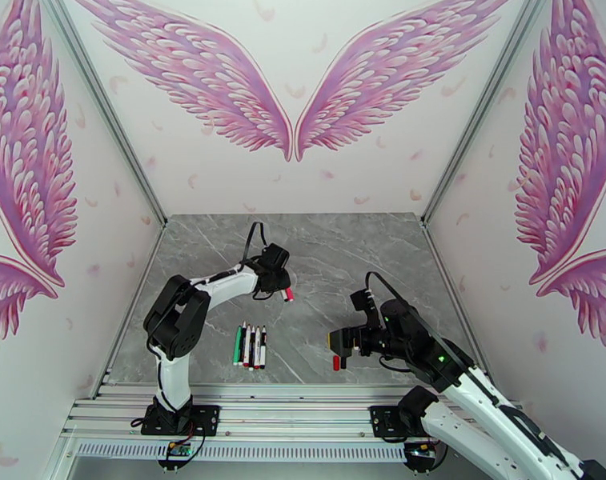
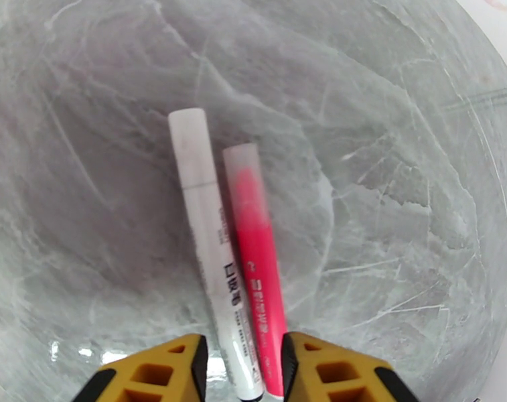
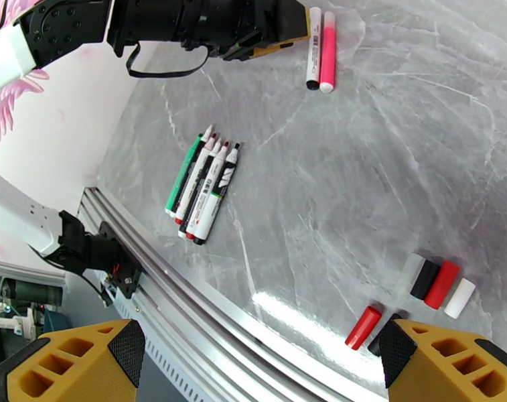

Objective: Open the pen caps

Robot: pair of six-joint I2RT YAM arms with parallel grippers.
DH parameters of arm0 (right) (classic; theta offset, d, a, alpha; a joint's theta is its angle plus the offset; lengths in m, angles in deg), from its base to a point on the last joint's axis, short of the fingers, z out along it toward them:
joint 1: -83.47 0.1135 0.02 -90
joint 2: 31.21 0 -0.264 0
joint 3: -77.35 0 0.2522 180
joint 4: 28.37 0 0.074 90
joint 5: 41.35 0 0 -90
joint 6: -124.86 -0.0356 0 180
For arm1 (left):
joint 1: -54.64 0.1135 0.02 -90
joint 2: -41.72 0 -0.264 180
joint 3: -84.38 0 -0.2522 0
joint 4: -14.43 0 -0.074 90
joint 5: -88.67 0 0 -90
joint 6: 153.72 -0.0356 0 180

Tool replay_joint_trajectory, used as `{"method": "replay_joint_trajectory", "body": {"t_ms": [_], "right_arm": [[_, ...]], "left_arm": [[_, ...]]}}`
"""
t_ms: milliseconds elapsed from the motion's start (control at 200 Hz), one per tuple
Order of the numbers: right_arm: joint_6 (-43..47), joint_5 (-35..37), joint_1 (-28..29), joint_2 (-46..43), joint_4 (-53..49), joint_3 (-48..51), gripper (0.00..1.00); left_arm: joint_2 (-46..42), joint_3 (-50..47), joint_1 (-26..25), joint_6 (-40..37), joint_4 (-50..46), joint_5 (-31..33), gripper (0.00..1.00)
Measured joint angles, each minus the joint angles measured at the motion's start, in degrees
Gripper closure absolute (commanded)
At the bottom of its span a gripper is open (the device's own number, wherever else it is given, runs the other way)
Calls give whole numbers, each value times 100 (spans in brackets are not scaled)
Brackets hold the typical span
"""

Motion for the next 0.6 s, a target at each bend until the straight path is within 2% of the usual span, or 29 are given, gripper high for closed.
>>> {"method": "replay_joint_trajectory", "body": {"t_ms": [600], "right_arm": [[0, 94, 0, -50, -42, 0, 1]], "left_arm": [[452, 146, 101, -85, 20, -85, 66]]}}
